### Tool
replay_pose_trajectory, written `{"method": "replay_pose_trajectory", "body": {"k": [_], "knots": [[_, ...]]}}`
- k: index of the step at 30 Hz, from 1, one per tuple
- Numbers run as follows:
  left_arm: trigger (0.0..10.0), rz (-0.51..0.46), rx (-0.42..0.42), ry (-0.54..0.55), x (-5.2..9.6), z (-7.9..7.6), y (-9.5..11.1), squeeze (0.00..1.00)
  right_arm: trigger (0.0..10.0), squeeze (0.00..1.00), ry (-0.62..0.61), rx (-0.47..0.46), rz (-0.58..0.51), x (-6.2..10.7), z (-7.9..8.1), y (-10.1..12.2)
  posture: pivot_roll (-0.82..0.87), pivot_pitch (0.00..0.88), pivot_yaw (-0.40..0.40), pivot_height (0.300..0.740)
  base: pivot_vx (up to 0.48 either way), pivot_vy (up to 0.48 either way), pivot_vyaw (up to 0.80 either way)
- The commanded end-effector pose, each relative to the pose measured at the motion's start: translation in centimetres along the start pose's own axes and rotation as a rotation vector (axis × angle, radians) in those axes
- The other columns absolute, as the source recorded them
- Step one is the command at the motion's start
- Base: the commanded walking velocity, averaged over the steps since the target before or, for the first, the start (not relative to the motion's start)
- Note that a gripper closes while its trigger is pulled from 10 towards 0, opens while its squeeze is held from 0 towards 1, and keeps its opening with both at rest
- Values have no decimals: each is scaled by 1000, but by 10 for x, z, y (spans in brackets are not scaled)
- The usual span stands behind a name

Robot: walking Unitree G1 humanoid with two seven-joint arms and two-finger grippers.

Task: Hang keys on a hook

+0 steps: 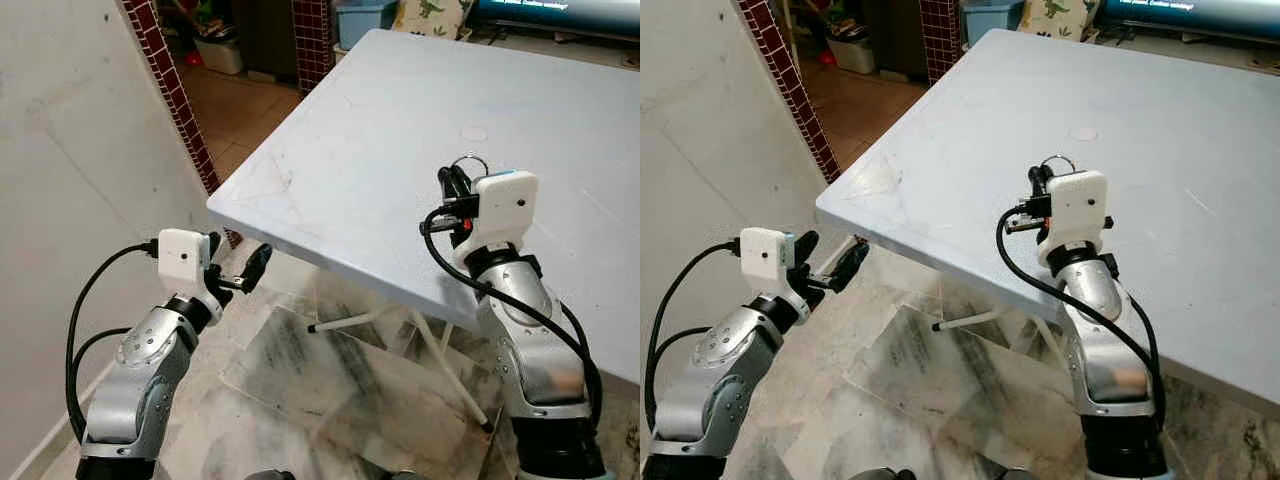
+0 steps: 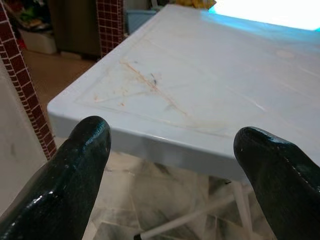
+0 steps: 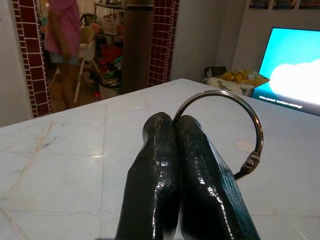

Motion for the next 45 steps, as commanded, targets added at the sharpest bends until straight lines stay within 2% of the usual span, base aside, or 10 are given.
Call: {"method": "replay_pose_trajectory", "body": {"k": [1,15,25,40,45], "knots": [[10000,14,-13,36,4,7,-4,0,10000,0,24,2,-10,1,6,4,-6,73,58,740,0,0,800],[10000,2,-43,85,1,11,-6,0,10000,0,38,-2,6,-1,11,2,-12,66,54,740,0,0,799],[10000,-1,-76,135,1,18,-7,0,10000,0,71,-25,17,-1,20,-1,-10,64,56,740,0,0,798],[10000,10,-159,278,5,35,-8,0,10000,0,138,-50,14,-4,34,0,0,67,56,740,0,0,794],[10000,12,-161,284,4,37,-9,0,10000,0,142,-56,13,-5,35,0,-1,67,55,740,0,0,794]]}}
Point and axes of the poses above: a point about 5 cm out from each wrist's last joint towards the gripper, its own x axis pointing back from the gripper into the wrist, its own y axis along the axis of the wrist's last joint, z = x × y, the point moved 2 cm from there along -x, pointing out of the wrist towards the gripper, and after that the axes turned 11 degrees about -x, right-handed, at the moved point
